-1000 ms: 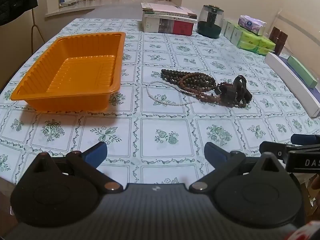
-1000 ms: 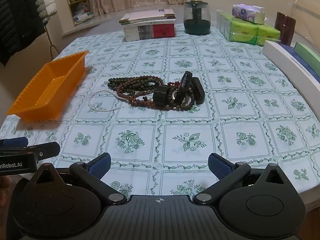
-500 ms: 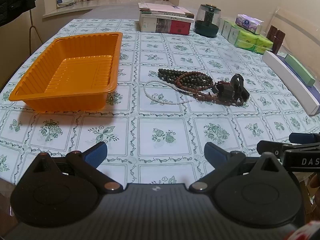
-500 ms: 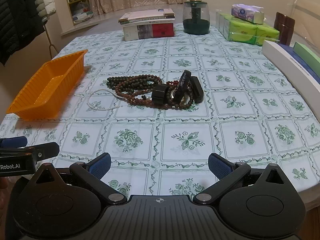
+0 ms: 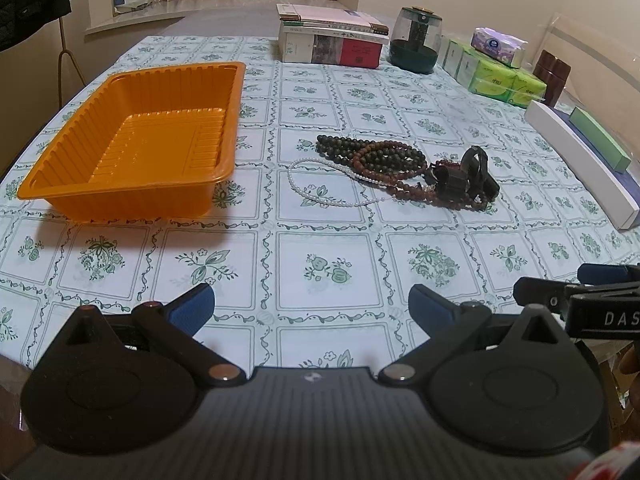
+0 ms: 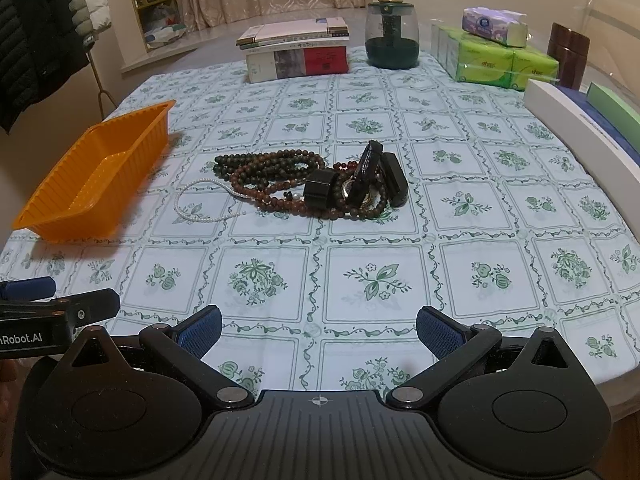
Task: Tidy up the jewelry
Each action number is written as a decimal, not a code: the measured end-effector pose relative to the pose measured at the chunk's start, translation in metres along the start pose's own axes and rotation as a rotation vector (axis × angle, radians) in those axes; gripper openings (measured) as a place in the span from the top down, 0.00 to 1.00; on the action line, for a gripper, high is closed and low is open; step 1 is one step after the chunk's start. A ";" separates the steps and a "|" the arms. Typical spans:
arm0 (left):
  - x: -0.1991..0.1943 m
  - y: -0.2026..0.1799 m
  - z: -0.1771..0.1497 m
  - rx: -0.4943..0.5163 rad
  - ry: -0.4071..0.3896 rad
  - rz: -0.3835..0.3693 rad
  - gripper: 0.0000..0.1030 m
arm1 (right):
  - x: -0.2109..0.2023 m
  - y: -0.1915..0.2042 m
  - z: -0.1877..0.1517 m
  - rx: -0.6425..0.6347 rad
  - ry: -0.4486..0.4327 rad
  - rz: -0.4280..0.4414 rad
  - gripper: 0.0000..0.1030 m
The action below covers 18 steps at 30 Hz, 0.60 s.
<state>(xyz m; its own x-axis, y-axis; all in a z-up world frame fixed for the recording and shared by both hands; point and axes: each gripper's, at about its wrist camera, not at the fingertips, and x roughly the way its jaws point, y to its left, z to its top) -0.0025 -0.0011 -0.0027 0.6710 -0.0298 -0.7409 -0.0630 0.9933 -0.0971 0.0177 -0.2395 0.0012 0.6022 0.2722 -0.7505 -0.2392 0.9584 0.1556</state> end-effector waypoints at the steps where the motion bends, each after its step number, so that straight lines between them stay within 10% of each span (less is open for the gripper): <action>1: 0.000 0.000 0.000 0.001 0.000 0.000 0.01 | 0.000 0.000 0.000 0.000 0.000 0.000 0.00; 18: 0.000 0.000 0.000 0.001 0.001 0.000 0.01 | 0.001 0.001 0.000 0.001 0.000 0.001 0.00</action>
<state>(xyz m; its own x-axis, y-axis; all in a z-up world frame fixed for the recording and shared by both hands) -0.0024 -0.0013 -0.0026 0.6703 -0.0300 -0.7415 -0.0620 0.9934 -0.0962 0.0186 -0.2385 0.0004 0.6019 0.2728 -0.7506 -0.2390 0.9583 0.1566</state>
